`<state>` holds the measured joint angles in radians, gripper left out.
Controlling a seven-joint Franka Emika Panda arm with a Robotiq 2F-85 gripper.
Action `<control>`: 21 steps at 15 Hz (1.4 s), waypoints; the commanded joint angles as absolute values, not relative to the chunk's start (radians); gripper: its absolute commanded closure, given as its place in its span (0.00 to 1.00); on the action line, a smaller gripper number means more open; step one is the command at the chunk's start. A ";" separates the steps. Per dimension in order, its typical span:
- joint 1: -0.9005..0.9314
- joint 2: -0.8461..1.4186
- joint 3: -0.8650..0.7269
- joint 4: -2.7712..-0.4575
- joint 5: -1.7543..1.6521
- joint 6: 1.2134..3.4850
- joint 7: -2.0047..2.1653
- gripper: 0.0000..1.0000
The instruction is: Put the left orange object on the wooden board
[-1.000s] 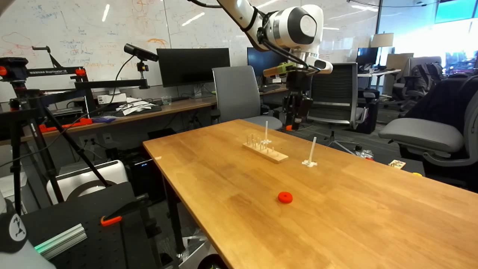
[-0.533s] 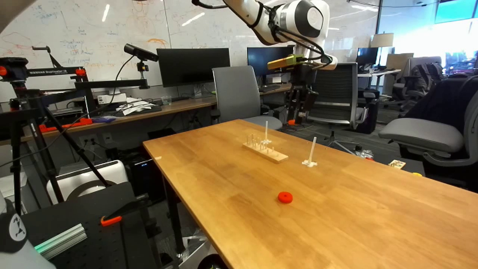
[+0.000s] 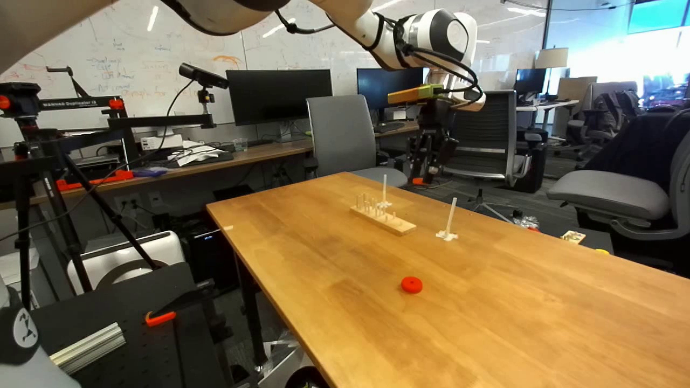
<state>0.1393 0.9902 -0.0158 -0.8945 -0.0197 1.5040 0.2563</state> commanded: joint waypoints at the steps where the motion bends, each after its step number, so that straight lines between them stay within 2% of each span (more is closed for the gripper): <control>1: 0.132 1.064 -0.004 -0.750 -0.017 1.423 0.209 0.83; 12: 0.154 1.198 -0.007 -0.564 -0.033 1.242 0.144 0.83; 21: 0.200 1.047 -0.014 -0.676 -0.018 1.377 0.248 0.83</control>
<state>0.1598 1.1208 -0.0149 -0.6080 -0.0203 1.3296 0.1789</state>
